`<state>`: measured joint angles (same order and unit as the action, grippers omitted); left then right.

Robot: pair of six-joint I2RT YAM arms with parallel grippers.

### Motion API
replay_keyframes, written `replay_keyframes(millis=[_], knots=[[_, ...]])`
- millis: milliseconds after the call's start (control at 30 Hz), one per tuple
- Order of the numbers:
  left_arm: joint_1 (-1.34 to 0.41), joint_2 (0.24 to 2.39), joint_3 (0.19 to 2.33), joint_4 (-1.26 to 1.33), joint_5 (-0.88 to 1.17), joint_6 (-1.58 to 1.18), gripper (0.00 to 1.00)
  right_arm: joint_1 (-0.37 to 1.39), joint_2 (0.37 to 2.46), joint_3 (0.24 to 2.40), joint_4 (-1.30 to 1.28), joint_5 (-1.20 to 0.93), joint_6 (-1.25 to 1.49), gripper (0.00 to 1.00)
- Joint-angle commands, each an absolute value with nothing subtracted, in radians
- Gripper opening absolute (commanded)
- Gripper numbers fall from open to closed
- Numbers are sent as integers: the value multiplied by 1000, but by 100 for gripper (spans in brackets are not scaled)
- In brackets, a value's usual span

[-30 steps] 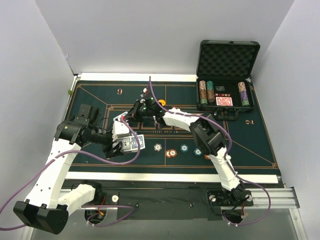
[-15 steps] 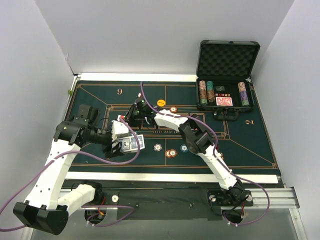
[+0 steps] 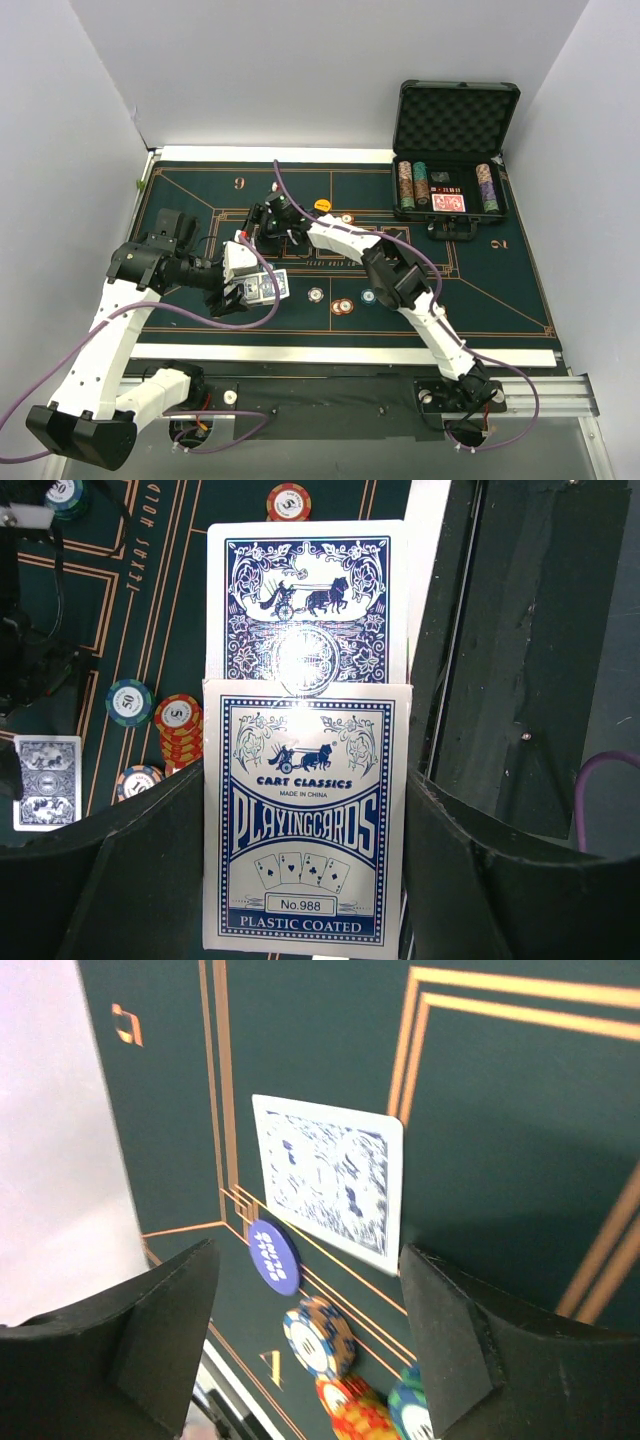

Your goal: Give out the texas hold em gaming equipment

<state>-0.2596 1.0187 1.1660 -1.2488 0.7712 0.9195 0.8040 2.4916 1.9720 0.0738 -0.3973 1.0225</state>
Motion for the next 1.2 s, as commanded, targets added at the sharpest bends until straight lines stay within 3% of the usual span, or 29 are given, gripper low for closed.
replay_keyframes(millis=[0, 500, 633, 867, 1167], knots=[[-253, 997, 1207, -1252, 810, 914, 38, 790, 2355, 1919, -164, -318, 910, 70], [-253, 989, 1186, -1241, 804, 916, 38, 683, 1912, 1646, -10, -413, 971, 76], [-253, 999, 1172, -1239, 795, 927, 38, 652, 1740, 1445, 171, -480, 1049, 85], [-253, 1008, 1160, -1209, 795, 927, 38, 666, 1479, 1033, 498, -538, 1221, 91], [-253, 1012, 1161, -1204, 793, 925, 38, 831, 1353, 973, 362, -480, 1103, 91]])
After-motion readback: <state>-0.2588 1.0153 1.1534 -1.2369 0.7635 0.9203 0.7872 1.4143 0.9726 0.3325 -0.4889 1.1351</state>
